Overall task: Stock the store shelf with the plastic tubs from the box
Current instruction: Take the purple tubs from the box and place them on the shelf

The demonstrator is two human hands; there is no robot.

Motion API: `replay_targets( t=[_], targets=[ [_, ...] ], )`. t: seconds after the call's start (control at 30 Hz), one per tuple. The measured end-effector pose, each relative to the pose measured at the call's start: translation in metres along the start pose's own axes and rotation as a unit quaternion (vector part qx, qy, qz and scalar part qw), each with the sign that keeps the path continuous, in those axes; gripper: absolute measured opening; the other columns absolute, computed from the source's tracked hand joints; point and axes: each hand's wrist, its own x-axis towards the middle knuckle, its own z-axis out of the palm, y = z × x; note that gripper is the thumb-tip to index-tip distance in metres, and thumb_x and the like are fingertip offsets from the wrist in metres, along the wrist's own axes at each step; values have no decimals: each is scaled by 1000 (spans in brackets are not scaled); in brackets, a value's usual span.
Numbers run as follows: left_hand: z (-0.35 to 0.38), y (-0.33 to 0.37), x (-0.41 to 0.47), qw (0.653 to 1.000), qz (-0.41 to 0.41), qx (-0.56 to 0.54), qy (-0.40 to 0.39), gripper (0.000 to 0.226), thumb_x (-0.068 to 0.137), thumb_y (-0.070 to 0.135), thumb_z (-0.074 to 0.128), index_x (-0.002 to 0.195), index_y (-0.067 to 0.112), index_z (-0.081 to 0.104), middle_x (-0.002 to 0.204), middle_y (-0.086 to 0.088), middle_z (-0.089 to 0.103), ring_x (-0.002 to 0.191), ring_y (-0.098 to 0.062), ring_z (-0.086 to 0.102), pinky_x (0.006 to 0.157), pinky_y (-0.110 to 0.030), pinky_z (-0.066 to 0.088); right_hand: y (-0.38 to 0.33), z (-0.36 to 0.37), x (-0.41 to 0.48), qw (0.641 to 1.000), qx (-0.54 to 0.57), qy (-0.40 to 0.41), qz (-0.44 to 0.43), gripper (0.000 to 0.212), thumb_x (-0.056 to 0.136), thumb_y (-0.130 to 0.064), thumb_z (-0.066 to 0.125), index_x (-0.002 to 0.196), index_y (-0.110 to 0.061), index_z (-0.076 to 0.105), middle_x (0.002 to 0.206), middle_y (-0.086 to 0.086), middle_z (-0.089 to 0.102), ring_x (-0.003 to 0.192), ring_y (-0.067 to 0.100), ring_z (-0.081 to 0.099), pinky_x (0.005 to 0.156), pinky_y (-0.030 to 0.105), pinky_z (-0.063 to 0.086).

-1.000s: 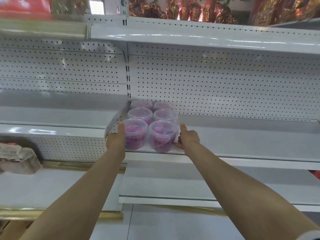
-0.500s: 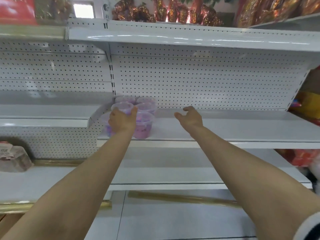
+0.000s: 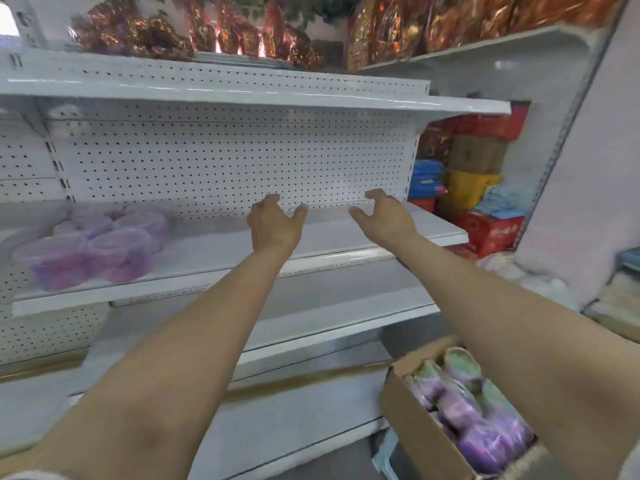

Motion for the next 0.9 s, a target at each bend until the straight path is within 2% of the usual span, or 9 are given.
replay_targets(
  t=[0.23,0.33,0.4,0.5,0.6,0.73,0.8,0.9],
  targets=[
    [121,63,-76,995,12,-19,-93,63,87,52,58,137,17,44,142,-9,39,132,-28,34,100,-40,39,122,-85,-47,995,-32,-3,95,63,93,-48,56,143,-11,43,135,14,57,125,33,53,96,36,44],
    [164,76,-99,991,10,-14,-134,62,86,52,59,136,18,45,140,-9,40,130,-28,36,100,-41,40,167,-105,-59,990,-40,5,136,57,93,-46,56,135,-9,48,124,14,64,119,34,57,87,33,44],
    [191,80,-110,987,10,-5,-159,60,86,51,59,135,18,47,137,-9,42,128,-29,38,100,-39,39,195,-113,-66,985,-37,10,168,54,94,-43,56,133,-7,48,125,15,63,117,34,57,84,31,40],
    [233,78,-124,981,9,8,-196,60,84,53,60,132,18,49,134,-10,45,125,-31,43,103,-41,40,242,-113,-76,977,-23,9,210,59,94,-45,56,136,-6,47,129,17,61,118,35,56,89,34,43],
    [278,67,-134,970,1,31,-242,62,84,55,58,132,17,50,136,-12,45,127,-32,43,103,-39,38,290,-105,-82,965,-12,-2,261,59,94,-46,56,136,-5,47,130,15,59,120,34,55,85,31,40],
    [350,42,-142,951,-25,58,-304,63,83,56,60,131,16,50,134,-14,47,124,-34,46,103,-38,39,357,-88,-79,946,-13,-37,323,54,94,-44,57,133,-7,49,125,14,60,111,30,57,87,32,42],
    [387,27,-145,941,-40,72,-329,63,82,56,61,129,14,53,130,-15,53,120,-34,51,101,-39,43,396,-74,-74,933,-25,-52,355,54,92,-50,57,126,-9,53,119,13,60,113,30,57,87,33,43],
    [440,-2,-146,916,-57,101,-385,68,83,56,61,130,9,53,129,-14,57,118,-33,54,99,-38,45,448,-48,-68,908,-39,-99,405,56,92,-50,54,130,-9,53,128,13,60,123,34,55,95,34,43]
  ],
)
